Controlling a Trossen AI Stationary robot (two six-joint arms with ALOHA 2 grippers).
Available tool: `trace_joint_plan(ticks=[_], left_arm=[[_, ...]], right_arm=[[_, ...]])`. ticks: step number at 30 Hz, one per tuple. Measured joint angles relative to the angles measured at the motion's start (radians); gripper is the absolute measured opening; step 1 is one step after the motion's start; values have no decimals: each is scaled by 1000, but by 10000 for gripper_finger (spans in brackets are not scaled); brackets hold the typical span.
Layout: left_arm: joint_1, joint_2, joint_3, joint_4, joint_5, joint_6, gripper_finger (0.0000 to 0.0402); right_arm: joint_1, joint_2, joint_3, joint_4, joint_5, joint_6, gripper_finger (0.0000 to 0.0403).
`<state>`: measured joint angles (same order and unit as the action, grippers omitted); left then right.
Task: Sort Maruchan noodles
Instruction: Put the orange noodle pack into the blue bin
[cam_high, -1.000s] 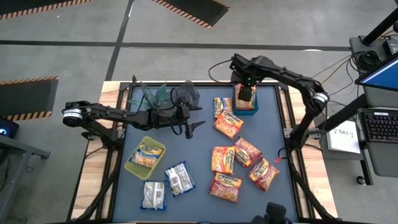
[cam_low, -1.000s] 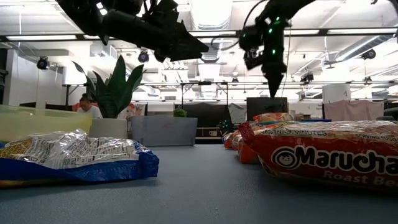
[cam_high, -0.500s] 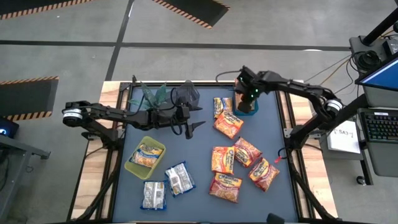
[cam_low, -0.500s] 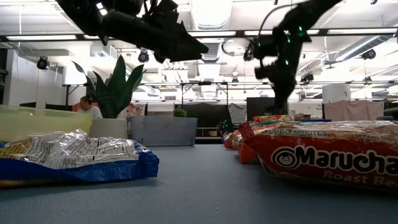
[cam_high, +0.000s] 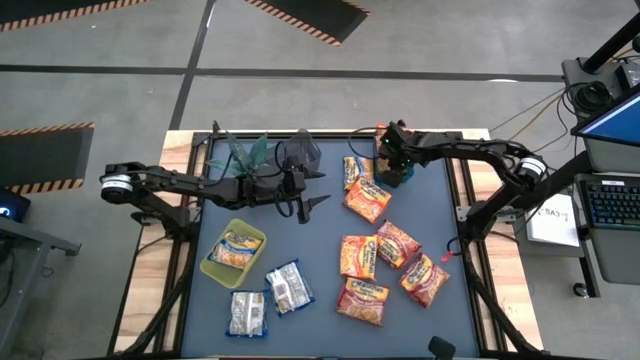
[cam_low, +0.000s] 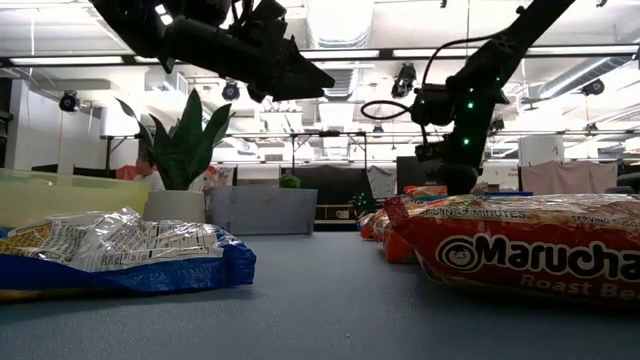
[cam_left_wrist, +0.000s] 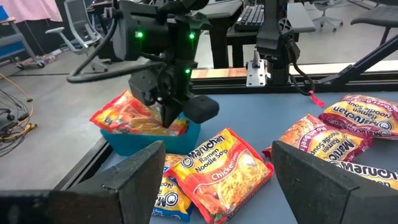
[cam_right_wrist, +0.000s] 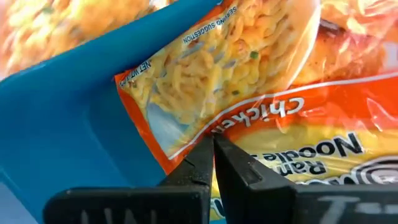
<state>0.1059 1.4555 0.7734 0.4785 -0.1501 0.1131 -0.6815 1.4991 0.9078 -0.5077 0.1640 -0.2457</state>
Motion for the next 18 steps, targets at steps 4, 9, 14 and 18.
trace_joint_plan(ticks=[4,9,14,18], left_arm=[[0,0,0,-11,0,-4,276],[0,0,0,-26,0,-9,276],[0,0,-1,-25,0,-13,276],[0,0,-2,-25,0,-14,276]], right_arm=[[0,1,-26,100,35,11,8],[0,-2,-72,188,55,3,8],[0,-4,-124,256,59,11,8],[-2,-4,-158,346,83,10,8]])
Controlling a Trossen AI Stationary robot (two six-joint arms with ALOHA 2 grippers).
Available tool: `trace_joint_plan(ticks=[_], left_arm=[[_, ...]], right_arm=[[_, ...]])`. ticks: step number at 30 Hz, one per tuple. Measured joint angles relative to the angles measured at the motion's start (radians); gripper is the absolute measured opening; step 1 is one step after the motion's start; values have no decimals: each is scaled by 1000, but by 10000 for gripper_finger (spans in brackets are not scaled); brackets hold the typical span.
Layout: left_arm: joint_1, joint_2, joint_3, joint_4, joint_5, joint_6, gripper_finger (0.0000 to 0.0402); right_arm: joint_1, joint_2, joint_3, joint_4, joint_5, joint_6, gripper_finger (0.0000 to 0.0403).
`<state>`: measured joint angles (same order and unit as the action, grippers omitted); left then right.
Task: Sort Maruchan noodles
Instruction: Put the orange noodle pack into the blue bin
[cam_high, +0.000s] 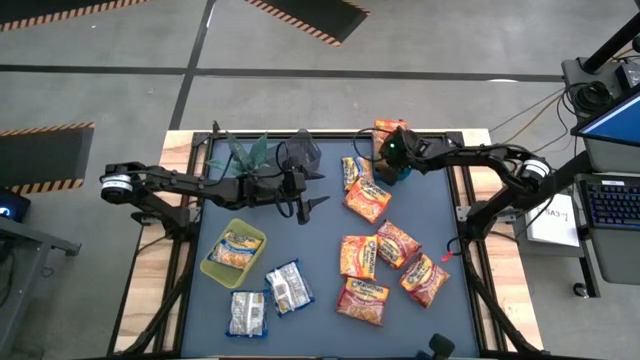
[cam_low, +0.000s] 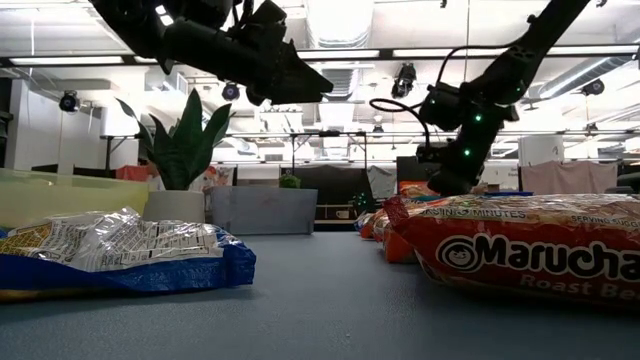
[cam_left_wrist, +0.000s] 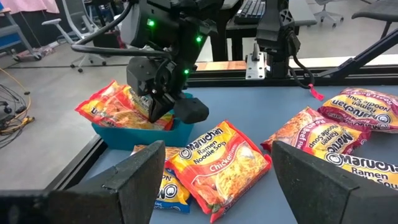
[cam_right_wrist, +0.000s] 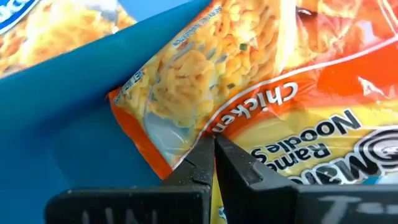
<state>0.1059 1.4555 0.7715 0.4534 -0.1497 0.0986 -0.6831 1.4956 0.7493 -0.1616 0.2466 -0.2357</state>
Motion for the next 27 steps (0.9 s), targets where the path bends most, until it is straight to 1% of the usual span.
trace_joint_plan(ticks=[5,10,21,27], left_arm=[[0,0,0,0,0,-9,276],[0,0,0,2,1,-11,276],[0,0,0,2,1,-22,276],[0,0,0,2,2,-26,276]], right_arm=[[-12,5,-38,104,-1,-2,9],[-30,29,-56,135,-15,1,9],[-33,140,-57,233,-7,17,9],[-32,112,-57,257,7,27,9]])
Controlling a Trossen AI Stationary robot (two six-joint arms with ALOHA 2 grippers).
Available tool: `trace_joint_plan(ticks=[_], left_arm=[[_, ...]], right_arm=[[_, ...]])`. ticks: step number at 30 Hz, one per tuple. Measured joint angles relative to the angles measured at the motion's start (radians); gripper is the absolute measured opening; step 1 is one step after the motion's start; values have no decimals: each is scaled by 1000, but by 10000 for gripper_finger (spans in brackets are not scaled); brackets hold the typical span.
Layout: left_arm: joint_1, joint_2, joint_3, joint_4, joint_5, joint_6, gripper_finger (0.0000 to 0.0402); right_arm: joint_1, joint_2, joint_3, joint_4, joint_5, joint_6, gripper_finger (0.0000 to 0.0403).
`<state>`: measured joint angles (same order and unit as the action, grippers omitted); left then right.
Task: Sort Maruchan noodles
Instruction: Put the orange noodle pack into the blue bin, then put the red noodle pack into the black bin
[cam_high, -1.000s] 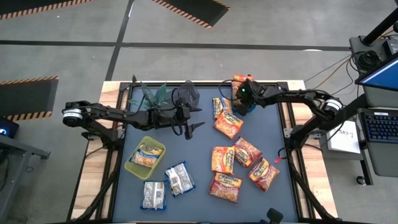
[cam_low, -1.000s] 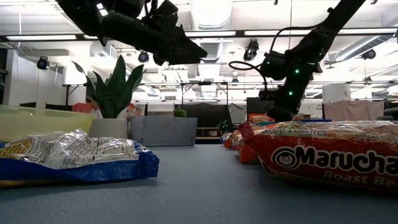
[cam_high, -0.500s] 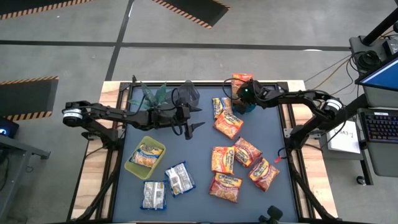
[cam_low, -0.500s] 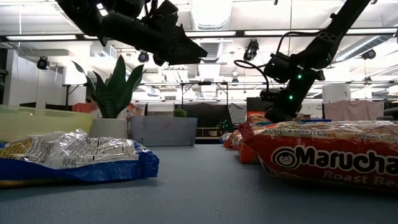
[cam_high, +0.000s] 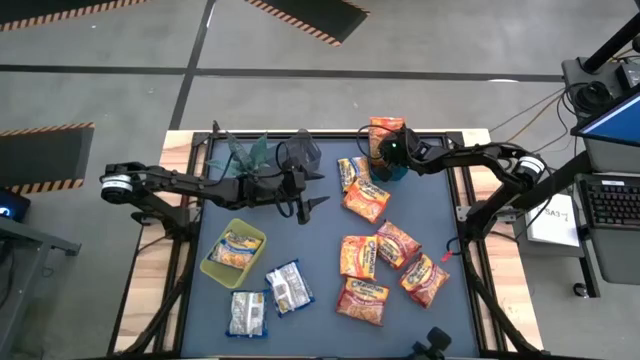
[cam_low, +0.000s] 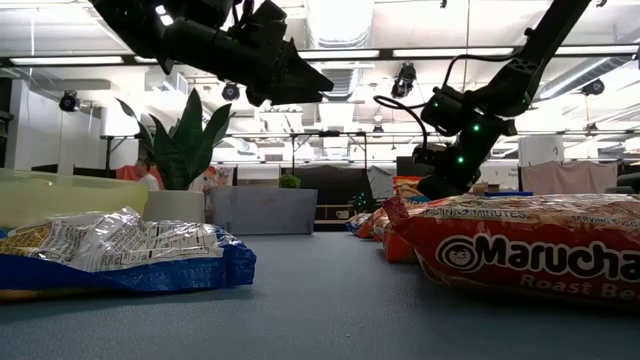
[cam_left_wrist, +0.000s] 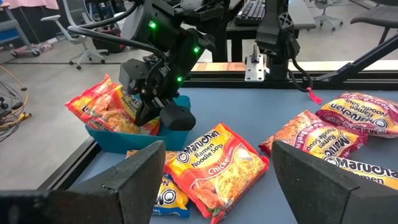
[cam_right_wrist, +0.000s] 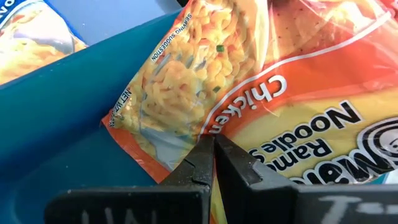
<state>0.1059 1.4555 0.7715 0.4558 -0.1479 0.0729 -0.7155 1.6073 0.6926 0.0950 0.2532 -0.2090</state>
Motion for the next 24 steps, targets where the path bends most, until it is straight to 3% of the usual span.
trace_joint_plan(ticks=[12,20,24], left_arm=[[0,0,0,-1,0,-1,276],[0,0,0,-1,0,-6,276],[0,0,0,-1,0,-14,276]], right_arm=[[-3,-297,1,-113,6,50,8],[0,-499,0,-221,-101,143,9],[1,-575,0,-237,-245,223,9]])
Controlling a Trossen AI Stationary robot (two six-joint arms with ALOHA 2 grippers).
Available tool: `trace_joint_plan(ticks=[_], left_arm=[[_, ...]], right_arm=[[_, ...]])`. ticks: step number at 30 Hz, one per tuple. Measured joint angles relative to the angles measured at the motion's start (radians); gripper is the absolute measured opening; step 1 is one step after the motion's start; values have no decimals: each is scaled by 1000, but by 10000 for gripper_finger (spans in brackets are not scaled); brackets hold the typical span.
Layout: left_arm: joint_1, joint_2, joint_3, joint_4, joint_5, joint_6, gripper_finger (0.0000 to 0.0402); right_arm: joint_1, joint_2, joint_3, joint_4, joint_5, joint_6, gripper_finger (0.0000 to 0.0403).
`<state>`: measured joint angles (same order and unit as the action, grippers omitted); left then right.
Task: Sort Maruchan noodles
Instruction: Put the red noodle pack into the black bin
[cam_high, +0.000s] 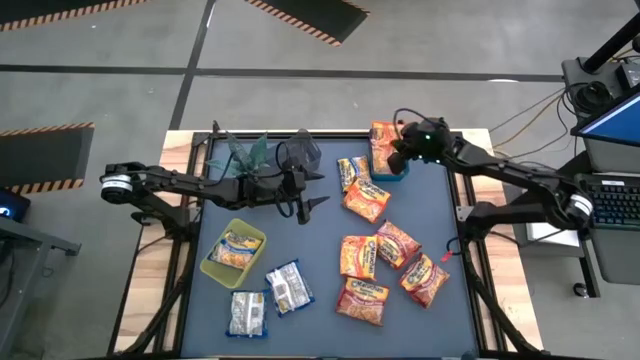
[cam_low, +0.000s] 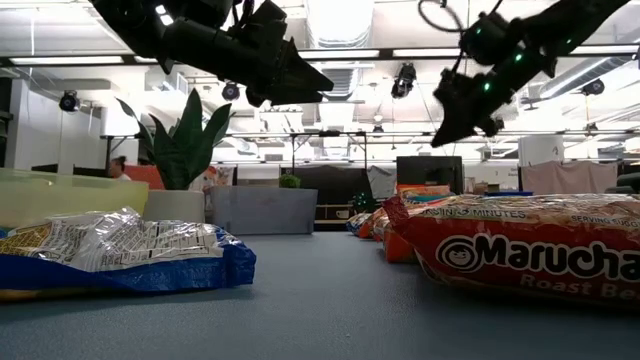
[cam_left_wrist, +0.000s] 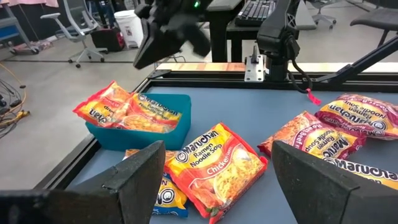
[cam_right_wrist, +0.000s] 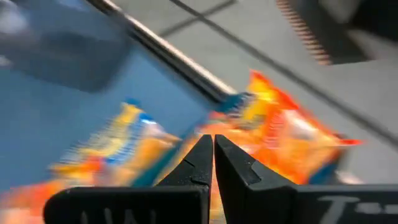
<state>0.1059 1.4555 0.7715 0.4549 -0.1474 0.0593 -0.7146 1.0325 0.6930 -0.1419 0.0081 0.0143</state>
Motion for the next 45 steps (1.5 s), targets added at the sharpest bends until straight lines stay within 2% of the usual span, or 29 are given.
trace_joint_plan(ticks=[4,8,17,26,33,37,41,45], left_arm=[[0,0,0,-1,0,-1,276],[0,0,0,-2,0,-3,276],[0,0,0,-28,0,-20,276],[0,0,0,-95,4,-65,276],[-6,0,0,-241,110,-120,276],[-15,-1,0,-255,114,-122,276],[-18,-3,0,-256,114,-126,276],[-25,-3,0,-256,114,-129,276]], right_arm=[[7,-39,0,-4,-176,98,9],[47,-48,0,-7,-245,165,9],[181,-47,0,-11,-255,259,9],[268,-47,1,-27,-268,362,9],[343,5,117,-324,-289,380,9],[392,66,190,-572,-342,380,9],[442,132,205,-812,-401,392,9],[478,165,168,-844,-401,459,9]])
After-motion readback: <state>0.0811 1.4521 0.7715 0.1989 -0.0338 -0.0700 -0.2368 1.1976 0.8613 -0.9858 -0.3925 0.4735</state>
